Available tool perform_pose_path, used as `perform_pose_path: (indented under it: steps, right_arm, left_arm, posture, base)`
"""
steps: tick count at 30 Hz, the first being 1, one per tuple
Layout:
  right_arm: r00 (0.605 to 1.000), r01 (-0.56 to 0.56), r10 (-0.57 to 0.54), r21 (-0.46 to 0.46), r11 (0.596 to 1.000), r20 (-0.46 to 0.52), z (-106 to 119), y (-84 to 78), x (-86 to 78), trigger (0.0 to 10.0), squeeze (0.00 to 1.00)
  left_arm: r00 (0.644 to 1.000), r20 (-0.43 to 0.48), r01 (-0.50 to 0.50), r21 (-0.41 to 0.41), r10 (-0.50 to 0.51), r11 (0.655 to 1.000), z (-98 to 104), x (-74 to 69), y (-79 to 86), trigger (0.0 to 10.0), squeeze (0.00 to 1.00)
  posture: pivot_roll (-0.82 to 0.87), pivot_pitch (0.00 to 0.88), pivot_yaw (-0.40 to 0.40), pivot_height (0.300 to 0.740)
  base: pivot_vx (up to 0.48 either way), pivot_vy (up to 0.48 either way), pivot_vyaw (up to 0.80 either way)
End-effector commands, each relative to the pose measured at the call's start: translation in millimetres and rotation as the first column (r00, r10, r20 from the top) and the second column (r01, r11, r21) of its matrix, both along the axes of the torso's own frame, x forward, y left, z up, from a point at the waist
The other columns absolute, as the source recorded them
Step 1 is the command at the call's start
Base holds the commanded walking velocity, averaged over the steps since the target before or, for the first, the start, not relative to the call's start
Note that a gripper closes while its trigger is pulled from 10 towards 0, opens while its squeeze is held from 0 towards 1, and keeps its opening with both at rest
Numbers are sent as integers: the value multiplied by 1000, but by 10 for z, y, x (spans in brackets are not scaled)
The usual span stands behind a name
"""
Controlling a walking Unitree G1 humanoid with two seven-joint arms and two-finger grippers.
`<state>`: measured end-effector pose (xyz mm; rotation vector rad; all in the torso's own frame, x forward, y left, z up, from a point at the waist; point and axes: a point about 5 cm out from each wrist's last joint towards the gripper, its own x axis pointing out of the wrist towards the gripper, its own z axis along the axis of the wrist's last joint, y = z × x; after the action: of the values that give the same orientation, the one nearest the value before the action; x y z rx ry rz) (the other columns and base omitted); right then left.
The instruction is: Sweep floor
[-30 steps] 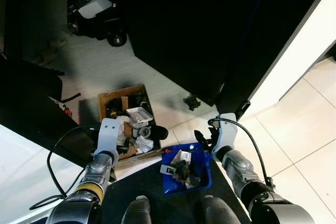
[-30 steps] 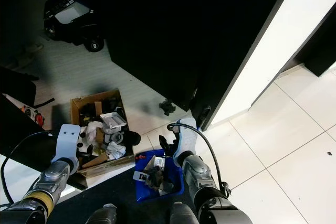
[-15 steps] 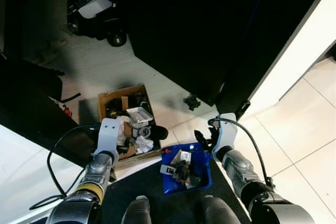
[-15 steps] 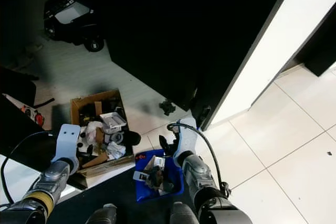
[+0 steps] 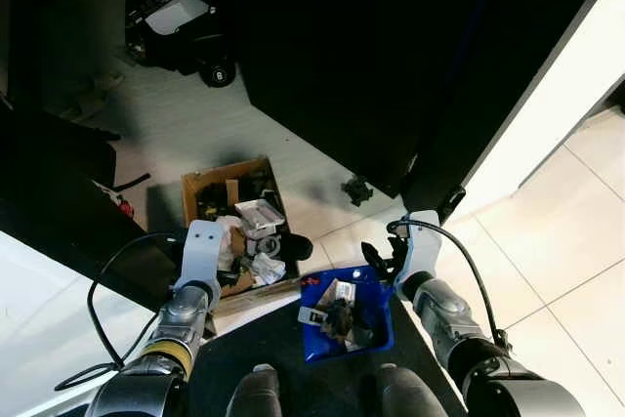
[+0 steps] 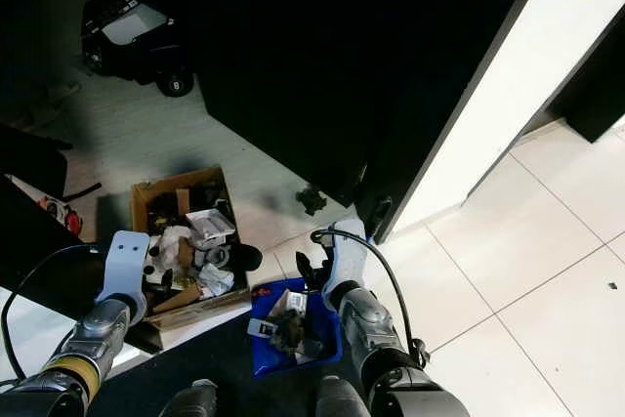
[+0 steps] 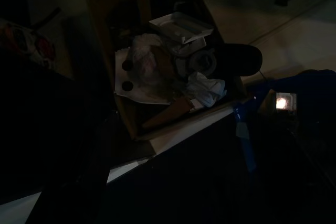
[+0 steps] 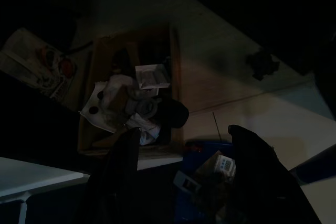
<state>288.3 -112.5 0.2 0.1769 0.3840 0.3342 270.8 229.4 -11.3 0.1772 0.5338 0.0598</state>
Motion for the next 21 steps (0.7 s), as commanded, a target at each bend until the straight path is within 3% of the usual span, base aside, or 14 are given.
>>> perform_pose_path:
  steps: [1, 21]
  right_arm:
    - [999, 12, -12, 3, 1000, -31, -54, -14, -42, 10000, 0]
    - [999, 15, -15, 2, 1000, -32, -54, -25, -41, 10000, 0]
  left_arm:
    - [999, -32, -8, -10, 7, 1000, -64, -58, -18, 10000, 0]
    - [999, -32, -7, -12, 7, 1000, -67, -59, -25, 10000, 0]
  posture:
    - [-89, 108, 6, 740]
    - [-89, 108, 6, 740]
  base:
    - [0, 0, 0]
    - [0, 0, 0]
